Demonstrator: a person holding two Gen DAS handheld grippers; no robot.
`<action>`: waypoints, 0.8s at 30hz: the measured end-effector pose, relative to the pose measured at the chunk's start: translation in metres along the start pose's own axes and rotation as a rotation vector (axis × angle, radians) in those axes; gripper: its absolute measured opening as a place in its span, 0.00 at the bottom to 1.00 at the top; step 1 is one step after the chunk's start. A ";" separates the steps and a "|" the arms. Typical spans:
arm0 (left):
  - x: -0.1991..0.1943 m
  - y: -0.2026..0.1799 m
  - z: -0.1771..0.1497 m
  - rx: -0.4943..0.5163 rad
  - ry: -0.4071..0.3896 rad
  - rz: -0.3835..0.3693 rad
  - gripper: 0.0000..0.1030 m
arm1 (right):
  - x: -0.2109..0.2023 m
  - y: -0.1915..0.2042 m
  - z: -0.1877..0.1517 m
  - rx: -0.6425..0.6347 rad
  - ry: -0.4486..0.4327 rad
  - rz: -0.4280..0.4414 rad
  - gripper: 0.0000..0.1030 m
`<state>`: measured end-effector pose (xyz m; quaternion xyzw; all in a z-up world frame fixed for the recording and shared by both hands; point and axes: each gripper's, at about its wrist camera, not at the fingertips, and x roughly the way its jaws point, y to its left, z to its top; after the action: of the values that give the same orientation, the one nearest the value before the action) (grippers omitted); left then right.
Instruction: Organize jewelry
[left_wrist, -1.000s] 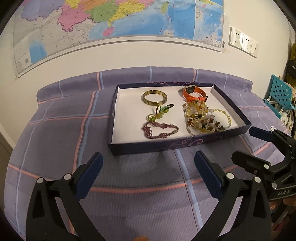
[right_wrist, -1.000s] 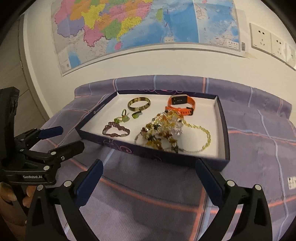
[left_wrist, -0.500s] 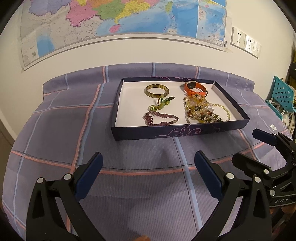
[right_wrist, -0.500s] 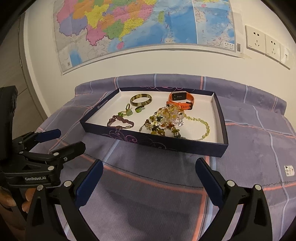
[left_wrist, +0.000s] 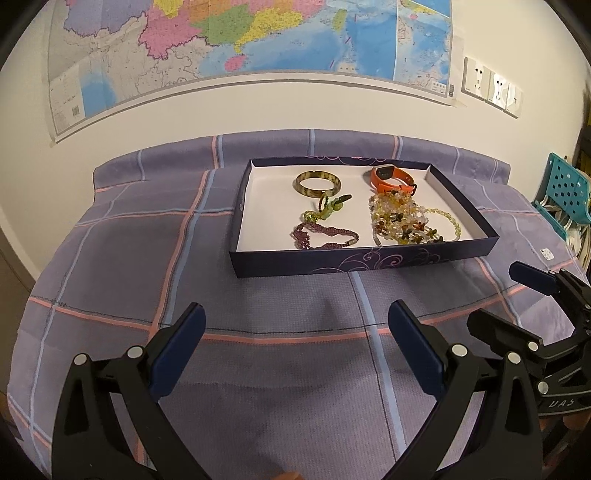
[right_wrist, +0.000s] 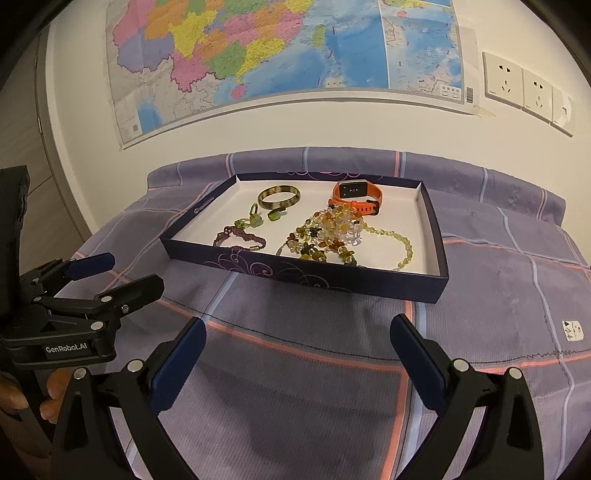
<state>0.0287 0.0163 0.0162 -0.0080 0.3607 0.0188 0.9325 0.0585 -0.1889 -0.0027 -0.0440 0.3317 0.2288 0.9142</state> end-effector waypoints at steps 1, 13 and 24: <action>0.000 0.000 0.000 -0.003 -0.002 -0.001 0.95 | 0.000 0.000 0.000 0.001 -0.002 0.000 0.94; -0.002 0.000 -0.002 -0.002 -0.004 0.009 0.95 | -0.002 0.004 -0.003 0.006 0.004 0.009 0.94; -0.001 0.004 -0.003 -0.016 -0.002 0.014 0.95 | -0.001 0.005 -0.005 0.006 0.008 0.014 0.94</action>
<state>0.0261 0.0198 0.0143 -0.0127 0.3597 0.0283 0.9326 0.0524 -0.1858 -0.0050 -0.0398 0.3366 0.2338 0.9113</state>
